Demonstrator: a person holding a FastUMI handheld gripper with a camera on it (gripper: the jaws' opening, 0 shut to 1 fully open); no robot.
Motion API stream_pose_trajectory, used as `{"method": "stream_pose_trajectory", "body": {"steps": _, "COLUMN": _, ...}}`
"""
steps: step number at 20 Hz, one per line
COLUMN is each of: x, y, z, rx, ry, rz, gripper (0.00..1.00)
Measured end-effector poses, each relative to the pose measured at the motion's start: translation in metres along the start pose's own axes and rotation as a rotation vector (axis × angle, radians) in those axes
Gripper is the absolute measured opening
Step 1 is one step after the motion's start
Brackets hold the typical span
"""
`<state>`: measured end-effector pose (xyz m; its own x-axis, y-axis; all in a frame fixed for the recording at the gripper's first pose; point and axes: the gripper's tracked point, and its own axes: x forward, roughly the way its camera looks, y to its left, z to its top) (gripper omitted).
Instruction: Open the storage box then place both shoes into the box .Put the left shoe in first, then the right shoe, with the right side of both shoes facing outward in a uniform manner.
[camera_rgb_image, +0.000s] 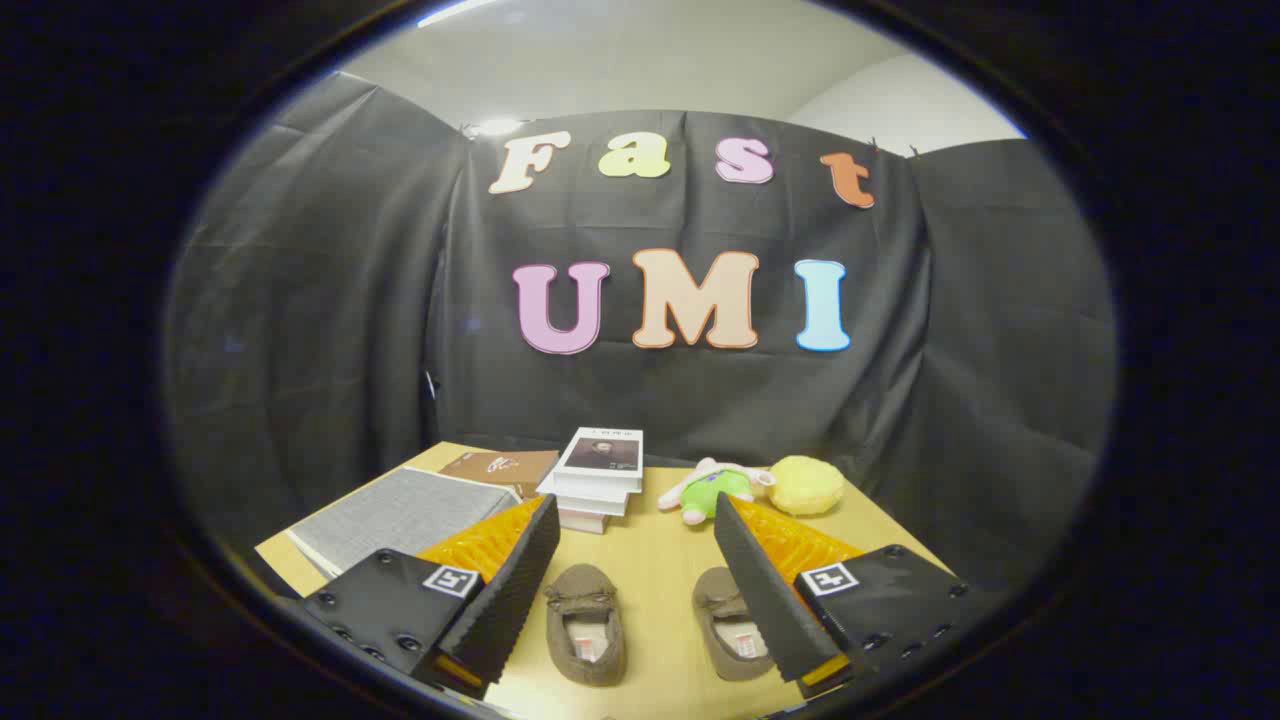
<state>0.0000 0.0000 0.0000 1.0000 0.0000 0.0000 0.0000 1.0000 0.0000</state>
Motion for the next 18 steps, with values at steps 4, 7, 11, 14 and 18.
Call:
{"method": "stream_pose_trajectory", "body": {"steps": 4, "x": -0.006, "y": 0.000, "z": -0.012, "rx": 0.006, "ry": 0.023, "rz": 0.001, "gripper": 1.00}}
{"method": "stream_pose_trajectory", "body": {"steps": 7, "x": -0.010, "y": 0.003, "z": -0.010, "rx": -0.021, "ry": 0.014, "rz": 0.011, "gripper": 1.00}}
{"method": "stream_pose_trajectory", "body": {"steps": 11, "x": -0.008, "y": 0.003, "z": -0.011, "rx": -0.009, "ry": 0.000, "rz": 0.005, "gripper": 1.00}}
{"method": "stream_pose_trajectory", "body": {"steps": 14, "x": -0.007, "y": 0.008, "z": -0.011, "rx": 0.019, "ry": -0.006, "rz": 0.015, "gripper": 1.00}}
{"method": "stream_pose_trajectory", "body": {"steps": 18, "x": -0.007, "y": 0.016, "z": -0.009, "rx": 0.029, "ry": -0.013, "rz": 0.031, "gripper": 1.00}}
